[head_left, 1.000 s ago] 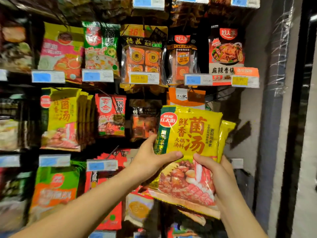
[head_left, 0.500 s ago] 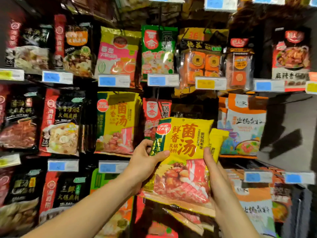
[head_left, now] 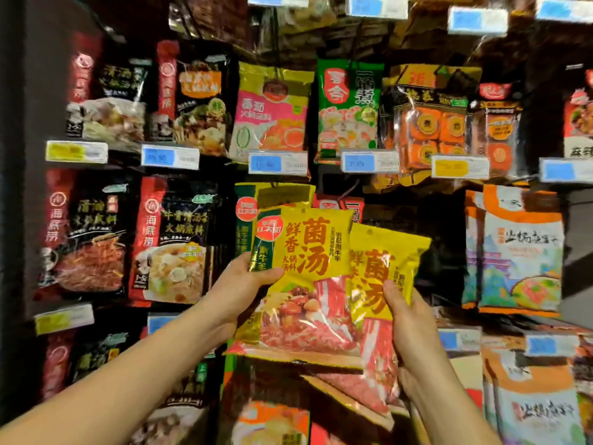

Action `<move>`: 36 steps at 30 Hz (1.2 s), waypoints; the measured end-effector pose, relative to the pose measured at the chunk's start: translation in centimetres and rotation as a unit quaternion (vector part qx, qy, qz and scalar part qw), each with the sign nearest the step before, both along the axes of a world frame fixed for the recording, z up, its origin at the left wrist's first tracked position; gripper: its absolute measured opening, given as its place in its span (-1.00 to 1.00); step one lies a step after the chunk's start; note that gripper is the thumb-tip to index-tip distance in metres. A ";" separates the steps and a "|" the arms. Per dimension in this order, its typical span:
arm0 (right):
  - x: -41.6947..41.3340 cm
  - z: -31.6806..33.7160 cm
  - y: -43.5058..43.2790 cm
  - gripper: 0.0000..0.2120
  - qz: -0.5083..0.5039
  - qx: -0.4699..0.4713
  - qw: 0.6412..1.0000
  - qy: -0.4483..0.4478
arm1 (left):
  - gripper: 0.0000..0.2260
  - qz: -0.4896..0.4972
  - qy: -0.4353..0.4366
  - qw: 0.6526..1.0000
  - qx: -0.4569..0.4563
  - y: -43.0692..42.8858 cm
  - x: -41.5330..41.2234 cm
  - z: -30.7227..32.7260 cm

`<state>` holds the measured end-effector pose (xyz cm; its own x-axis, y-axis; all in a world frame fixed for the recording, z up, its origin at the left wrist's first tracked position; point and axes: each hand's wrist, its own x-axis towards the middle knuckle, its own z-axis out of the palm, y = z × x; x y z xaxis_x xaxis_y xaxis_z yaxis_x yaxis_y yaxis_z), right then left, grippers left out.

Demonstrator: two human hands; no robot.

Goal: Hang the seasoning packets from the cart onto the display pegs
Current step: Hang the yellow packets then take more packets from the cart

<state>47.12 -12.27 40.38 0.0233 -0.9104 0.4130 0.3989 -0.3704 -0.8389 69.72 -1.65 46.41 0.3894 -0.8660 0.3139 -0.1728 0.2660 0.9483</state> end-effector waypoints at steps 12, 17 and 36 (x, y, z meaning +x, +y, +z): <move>-1.3 2.0 -0.7 -0.88 -0.054 -0.021 0.997 0.044 | -0.22 0.094 -0.083 0.985 -0.120 0.3 4.8 3.7; -2.0 2.3 -0.5 -0.90 -0.039 -0.017 0.998 0.045 | -0.24 0.071 -0.081 0.989 -0.102 -0.2 4.0 5.2; -4.6 2.9 -0.4 -0.89 -0.066 0.007 0.997 0.033 | -0.28 0.067 -0.067 0.994 -0.062 -0.8 4.3 5.5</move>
